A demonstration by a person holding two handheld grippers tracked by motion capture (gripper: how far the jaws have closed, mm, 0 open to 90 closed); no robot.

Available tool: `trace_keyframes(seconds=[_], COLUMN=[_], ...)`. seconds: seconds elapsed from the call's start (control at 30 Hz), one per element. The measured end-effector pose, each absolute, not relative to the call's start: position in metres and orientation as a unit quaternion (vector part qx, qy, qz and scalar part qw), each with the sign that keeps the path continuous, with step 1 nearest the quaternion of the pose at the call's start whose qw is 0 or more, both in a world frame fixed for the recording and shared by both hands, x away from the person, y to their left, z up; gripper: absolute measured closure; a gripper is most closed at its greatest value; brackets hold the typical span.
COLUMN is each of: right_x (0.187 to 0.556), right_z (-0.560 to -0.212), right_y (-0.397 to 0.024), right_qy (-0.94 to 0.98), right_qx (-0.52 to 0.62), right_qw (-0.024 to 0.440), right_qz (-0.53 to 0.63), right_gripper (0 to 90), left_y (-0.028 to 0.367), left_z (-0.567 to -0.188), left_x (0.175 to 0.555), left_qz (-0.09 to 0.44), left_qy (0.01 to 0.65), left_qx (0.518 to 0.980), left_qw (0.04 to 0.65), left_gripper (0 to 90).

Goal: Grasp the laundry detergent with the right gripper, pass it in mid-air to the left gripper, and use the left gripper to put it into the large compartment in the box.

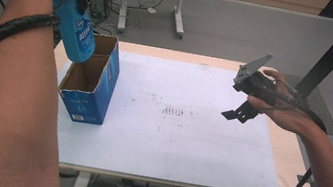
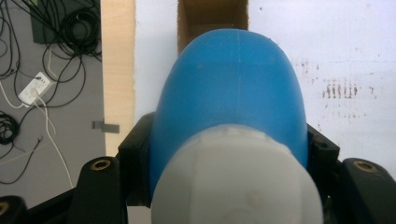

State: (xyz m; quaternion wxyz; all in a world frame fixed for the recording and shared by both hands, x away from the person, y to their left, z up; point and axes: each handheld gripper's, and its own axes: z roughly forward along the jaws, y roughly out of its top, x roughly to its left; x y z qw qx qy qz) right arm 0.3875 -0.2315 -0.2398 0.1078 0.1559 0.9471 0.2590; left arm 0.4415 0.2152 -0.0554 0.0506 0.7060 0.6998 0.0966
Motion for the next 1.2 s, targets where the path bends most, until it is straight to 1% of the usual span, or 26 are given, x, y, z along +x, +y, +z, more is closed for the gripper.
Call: trace_keyframes(seconds=[0.6,1.2], right_x=[0.390,0.392], right_z=[-0.245,-0.252], right_y=[-0.233,-0.233], right_qy=[0.949,0.952], right_qx=[0.157,0.161], right_qw=[0.110,0.110], right_qz=[0.250,0.238], right_gripper=[0.1,0.1], left_y=[0.227,0.225], left_z=[-0.126,-0.212], left_x=[0.449,0.455], left_qz=[0.078,0.070], left_qy=[0.711,0.711], left_qx=[0.698,0.699], left_qw=[0.042,0.034], left_gripper=[37.2,37.2])
